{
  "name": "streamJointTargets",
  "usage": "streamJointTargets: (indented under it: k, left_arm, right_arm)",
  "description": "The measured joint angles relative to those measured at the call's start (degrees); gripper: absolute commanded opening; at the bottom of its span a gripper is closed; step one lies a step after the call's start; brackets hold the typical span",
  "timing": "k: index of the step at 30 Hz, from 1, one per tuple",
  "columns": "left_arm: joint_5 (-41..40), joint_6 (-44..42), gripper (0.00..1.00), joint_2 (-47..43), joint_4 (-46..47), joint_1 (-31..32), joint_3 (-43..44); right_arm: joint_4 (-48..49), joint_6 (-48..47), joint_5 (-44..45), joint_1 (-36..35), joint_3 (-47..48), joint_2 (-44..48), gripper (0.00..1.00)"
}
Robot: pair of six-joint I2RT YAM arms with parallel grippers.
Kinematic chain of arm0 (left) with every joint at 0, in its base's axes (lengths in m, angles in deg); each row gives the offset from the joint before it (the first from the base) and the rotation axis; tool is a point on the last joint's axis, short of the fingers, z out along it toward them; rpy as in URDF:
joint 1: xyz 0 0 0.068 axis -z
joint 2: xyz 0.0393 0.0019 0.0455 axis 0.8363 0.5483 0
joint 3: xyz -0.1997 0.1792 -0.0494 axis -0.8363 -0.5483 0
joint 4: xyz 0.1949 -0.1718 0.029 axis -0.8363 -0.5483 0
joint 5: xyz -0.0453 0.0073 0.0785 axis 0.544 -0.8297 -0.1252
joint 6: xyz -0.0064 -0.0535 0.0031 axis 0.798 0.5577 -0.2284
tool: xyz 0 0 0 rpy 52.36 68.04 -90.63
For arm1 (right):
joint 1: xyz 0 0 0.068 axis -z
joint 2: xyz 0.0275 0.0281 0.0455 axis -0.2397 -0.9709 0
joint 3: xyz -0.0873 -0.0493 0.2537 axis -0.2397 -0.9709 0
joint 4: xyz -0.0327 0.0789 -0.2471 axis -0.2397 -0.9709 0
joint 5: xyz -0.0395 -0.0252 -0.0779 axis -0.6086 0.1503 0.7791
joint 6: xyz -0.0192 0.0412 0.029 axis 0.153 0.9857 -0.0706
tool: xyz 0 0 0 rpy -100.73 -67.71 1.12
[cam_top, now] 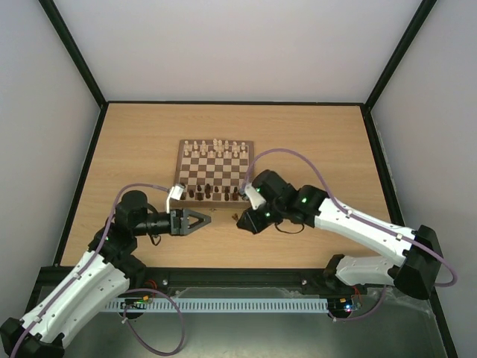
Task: Set up the chess pieces on the board
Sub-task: Place the chess piece on the chessboard.
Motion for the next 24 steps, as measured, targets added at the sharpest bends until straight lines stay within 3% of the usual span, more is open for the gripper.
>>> streamJointTargets:
  k: [12,24]
  left_arm:
    - [11.10,11.15,0.95,-9.86,3.82,0.00,-11.45]
    - [15.23,12.35,0.77,-17.73,1.11,0.00,-12.85]
  right_arm:
    - [0.39,-3.78,2.95,-18.91,3.61,-4.63,0.06]
    - [1.81,-9.44,4.20,-21.46,9.29,-12.39,0.03]
